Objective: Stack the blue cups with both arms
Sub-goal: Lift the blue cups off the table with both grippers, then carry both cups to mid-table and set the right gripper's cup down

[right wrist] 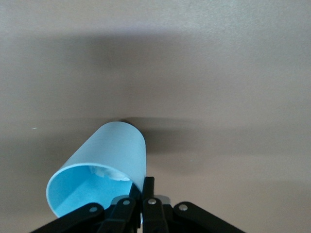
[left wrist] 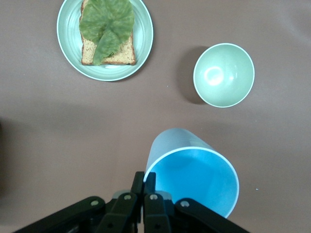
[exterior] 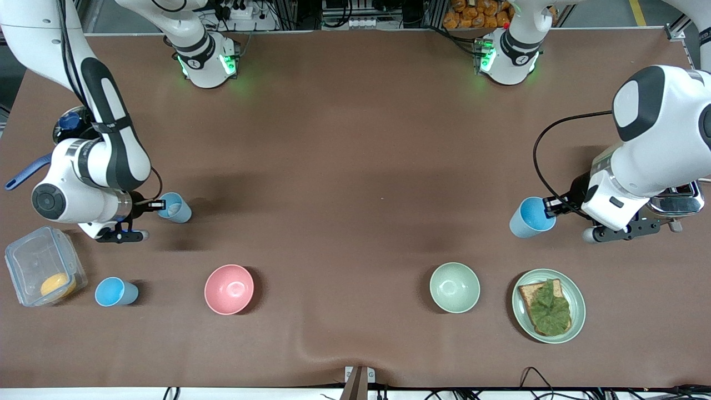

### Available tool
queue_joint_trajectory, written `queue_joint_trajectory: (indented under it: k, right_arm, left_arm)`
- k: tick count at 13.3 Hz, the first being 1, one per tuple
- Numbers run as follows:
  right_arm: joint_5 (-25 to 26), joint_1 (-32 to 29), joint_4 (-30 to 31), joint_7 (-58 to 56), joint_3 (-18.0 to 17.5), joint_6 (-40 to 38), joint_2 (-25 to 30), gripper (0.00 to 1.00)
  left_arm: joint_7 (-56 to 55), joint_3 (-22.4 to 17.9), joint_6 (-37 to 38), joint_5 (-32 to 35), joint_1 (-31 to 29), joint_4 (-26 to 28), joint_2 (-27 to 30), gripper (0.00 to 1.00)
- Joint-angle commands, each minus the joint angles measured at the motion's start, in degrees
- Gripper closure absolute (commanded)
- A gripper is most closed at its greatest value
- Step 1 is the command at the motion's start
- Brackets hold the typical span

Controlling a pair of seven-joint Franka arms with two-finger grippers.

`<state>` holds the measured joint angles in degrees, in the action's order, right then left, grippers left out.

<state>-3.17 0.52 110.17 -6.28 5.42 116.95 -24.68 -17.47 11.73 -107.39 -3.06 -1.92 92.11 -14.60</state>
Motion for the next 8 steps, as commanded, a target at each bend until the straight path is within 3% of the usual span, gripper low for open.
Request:
queue_joint_trajectory:
  k: [1,4,8]
  right_arm:
    - [-2.00,4.03,-4.51,6.16,0.12,-5.92,-0.20,1.00]
    - [-6.05,9.13,-10.23,13.81,0.21,-12.78,-0.20,1.00]
    - [-12.80,20.10,-13.57,29.97,0.21,-13.16,-0.81,1.00]
  left_arm:
    - [0.33,0.22,1.48,-1.25,-0.36,-0.88,-0.17,1.00]
    - [-0.80,0.22,1.48,-1.07,0.16,-1.05,-0.17,1.00]
    - [-2.29,0.39,1.48,-0.72,1.04,-1.05,-0.43,1.00]
